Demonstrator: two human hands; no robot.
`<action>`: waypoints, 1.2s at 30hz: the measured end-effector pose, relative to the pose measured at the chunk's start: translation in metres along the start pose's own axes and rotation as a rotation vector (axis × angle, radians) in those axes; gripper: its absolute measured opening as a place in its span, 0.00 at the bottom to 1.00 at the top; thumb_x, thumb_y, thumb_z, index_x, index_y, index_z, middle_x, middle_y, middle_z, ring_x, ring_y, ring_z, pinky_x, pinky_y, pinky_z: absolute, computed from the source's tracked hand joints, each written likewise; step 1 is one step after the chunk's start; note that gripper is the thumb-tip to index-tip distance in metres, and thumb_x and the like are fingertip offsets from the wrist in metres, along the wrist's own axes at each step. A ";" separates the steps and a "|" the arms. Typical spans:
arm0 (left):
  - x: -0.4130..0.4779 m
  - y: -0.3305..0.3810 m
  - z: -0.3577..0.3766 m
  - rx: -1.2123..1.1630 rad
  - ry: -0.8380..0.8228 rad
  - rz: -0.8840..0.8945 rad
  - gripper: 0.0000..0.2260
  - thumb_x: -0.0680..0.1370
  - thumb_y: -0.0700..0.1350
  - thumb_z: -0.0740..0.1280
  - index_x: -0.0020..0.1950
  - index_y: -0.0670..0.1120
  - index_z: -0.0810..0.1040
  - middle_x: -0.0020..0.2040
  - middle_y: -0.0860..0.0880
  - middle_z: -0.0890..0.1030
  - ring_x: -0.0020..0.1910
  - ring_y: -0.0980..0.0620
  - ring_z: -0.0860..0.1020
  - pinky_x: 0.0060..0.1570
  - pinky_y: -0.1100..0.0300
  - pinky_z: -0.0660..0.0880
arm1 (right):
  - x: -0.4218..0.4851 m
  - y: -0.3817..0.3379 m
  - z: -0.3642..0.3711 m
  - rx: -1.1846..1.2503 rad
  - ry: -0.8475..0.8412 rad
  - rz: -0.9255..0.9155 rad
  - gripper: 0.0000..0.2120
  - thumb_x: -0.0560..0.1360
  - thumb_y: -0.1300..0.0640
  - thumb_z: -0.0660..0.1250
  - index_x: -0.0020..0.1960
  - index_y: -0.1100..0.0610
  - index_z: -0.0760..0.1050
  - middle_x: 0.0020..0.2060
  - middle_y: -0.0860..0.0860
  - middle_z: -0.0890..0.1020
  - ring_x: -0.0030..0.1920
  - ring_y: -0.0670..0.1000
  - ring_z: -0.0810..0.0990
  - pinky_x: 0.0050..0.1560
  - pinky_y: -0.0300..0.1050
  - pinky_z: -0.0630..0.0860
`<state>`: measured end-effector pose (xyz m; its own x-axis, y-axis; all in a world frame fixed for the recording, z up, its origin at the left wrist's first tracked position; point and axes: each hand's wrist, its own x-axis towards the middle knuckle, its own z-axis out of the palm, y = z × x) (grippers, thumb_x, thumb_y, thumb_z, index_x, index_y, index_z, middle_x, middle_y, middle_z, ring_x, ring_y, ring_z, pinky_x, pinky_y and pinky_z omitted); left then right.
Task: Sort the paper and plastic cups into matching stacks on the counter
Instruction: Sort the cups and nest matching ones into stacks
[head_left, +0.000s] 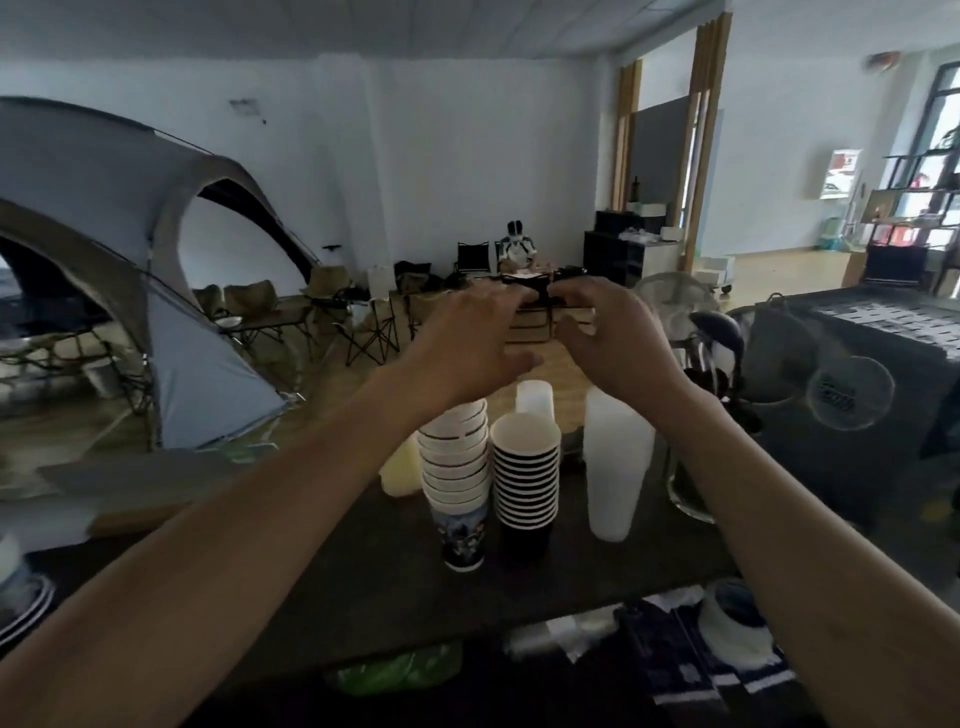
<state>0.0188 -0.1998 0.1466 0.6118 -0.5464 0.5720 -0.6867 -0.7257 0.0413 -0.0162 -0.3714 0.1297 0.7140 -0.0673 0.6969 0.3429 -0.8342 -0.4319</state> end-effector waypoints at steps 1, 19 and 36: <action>-0.012 -0.013 -0.013 0.014 -0.004 -0.034 0.30 0.72 0.56 0.71 0.72 0.49 0.71 0.67 0.48 0.76 0.65 0.48 0.75 0.64 0.53 0.72 | 0.001 -0.016 0.012 0.027 -0.019 -0.026 0.18 0.74 0.57 0.66 0.63 0.49 0.78 0.57 0.47 0.82 0.57 0.49 0.79 0.56 0.46 0.75; -0.348 -0.203 -0.128 0.119 0.163 -0.847 0.24 0.72 0.58 0.72 0.62 0.49 0.72 0.59 0.51 0.78 0.56 0.52 0.78 0.55 0.50 0.77 | -0.077 -0.266 0.263 0.491 -0.685 -0.116 0.31 0.73 0.53 0.72 0.73 0.50 0.66 0.62 0.46 0.75 0.57 0.45 0.74 0.54 0.42 0.75; -0.405 -0.289 -0.100 -1.223 0.342 -1.473 0.27 0.76 0.72 0.49 0.56 0.58 0.79 0.65 0.46 0.76 0.64 0.40 0.74 0.65 0.36 0.68 | -0.145 -0.346 0.383 1.165 -1.263 0.782 0.39 0.73 0.24 0.48 0.76 0.45 0.63 0.75 0.53 0.67 0.74 0.60 0.64 0.71 0.67 0.59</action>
<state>-0.0693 0.2732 -0.0153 0.8855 0.3225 -0.3345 0.2598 0.2532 0.9319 -0.0045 0.1364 -0.0409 0.6760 0.6422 -0.3614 -0.4373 -0.0451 -0.8982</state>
